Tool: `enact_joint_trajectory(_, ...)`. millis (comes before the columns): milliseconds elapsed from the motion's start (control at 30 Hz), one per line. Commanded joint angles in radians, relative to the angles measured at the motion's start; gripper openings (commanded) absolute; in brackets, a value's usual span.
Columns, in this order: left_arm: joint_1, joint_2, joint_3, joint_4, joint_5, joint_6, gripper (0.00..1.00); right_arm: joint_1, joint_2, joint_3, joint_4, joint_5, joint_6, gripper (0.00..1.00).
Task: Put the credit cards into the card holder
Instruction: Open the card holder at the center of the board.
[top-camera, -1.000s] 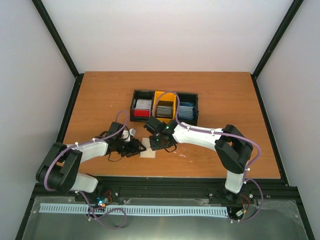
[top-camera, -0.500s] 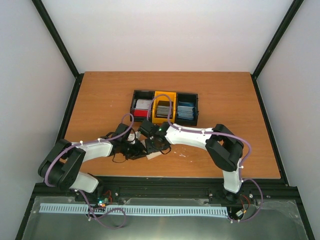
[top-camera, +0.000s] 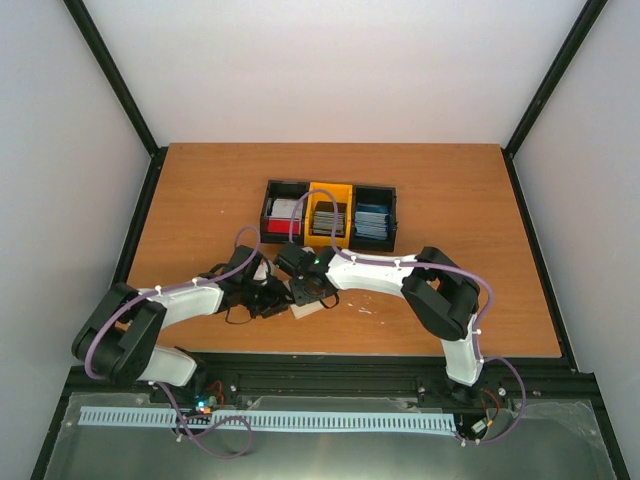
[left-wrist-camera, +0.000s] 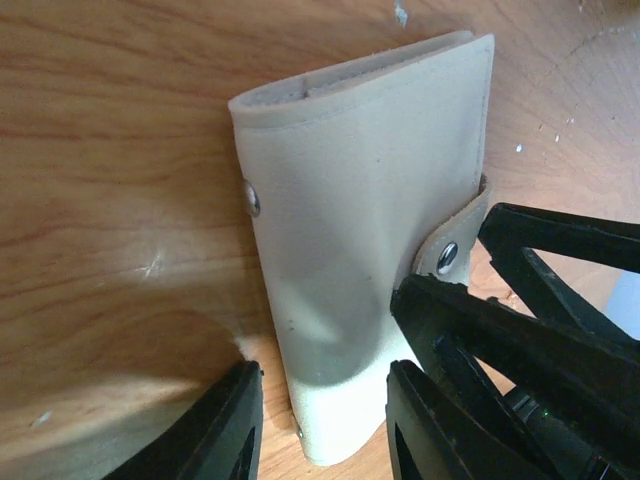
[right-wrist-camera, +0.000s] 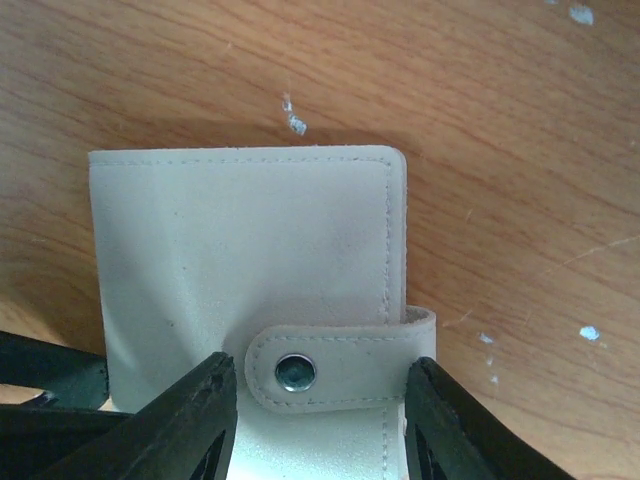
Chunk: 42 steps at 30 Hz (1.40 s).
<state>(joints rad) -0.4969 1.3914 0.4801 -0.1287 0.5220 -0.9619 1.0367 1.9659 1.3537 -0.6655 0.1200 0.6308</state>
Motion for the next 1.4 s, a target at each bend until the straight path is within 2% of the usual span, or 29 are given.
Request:
enact_joint_trajectory(0, -0.005, 0.053, -0.021, -0.084, -0.105, -0.046, 0.35, -0.001, 0.014, -0.008, 0.051, 0.039, -0.051, 0.46)
enact_joint_trajectory(200, -0.005, 0.078, -0.019, -0.081, -0.111, -0.058, 0.31, -0.009, 0.019, -0.023, 0.093, -0.012, -0.098, 0.46)
enact_joint_trajectory(400, -0.005, 0.091, -0.007, -0.108, -0.144, -0.073, 0.32, -0.011, 0.036, -0.031, 0.073, -0.009, -0.093, 0.46)
enact_joint_trajectory(500, -0.005, 0.098, -0.004, -0.124, -0.159, -0.082, 0.32, -0.012, 0.041, -0.041, 0.062, -0.008, -0.090, 0.41)
enact_joint_trajectory(700, -0.005, 0.138, 0.017, -0.167, -0.185, -0.094, 0.31, -0.014, 0.021, -0.079, 0.075, -0.043, -0.065, 0.24)
enact_joint_trajectory(933, -0.005, 0.155, 0.019, -0.207, -0.219, -0.109, 0.28, -0.036, -0.031, -0.121, 0.124, -0.065, -0.054, 0.12)
enact_joint_trajectory(1133, -0.005, 0.175, 0.025, -0.237, -0.255, -0.116, 0.24, -0.059, -0.075, -0.140, 0.164, -0.127, -0.057, 0.10)
enact_joint_trajectory(1367, -0.006, 0.218, 0.024, -0.238, -0.275, -0.109, 0.23, -0.121, -0.118, -0.203, 0.270, -0.327, -0.036, 0.09)
